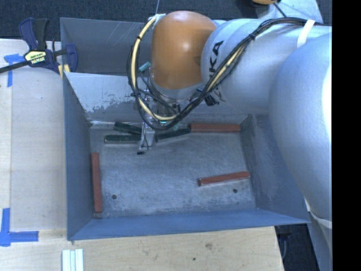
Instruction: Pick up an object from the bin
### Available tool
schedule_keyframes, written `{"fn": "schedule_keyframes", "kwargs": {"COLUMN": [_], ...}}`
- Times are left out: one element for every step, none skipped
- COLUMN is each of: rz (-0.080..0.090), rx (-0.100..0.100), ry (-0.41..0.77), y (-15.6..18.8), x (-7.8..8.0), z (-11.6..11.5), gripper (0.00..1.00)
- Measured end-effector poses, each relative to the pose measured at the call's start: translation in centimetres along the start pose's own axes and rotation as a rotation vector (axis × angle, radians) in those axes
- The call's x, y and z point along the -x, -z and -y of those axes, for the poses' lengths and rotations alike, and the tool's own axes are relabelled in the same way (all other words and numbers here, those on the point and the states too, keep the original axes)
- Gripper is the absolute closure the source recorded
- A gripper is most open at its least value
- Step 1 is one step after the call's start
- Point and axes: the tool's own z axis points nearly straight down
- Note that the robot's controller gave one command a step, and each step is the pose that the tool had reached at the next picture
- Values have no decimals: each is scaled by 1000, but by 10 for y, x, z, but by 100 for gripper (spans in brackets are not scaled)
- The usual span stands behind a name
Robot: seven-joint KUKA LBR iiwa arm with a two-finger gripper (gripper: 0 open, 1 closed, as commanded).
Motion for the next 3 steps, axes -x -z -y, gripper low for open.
{"fn": "schedule_keyframes", "kwargs": {"rz": [5, 7, 8], "rx": [1, 2, 2], "ry": [-17, 65, 65], "y": [-65, -88, -88], "x": [-5, 1, 1], "z": [-8, -32, -32], "gripper": [0, 100, 100]}}
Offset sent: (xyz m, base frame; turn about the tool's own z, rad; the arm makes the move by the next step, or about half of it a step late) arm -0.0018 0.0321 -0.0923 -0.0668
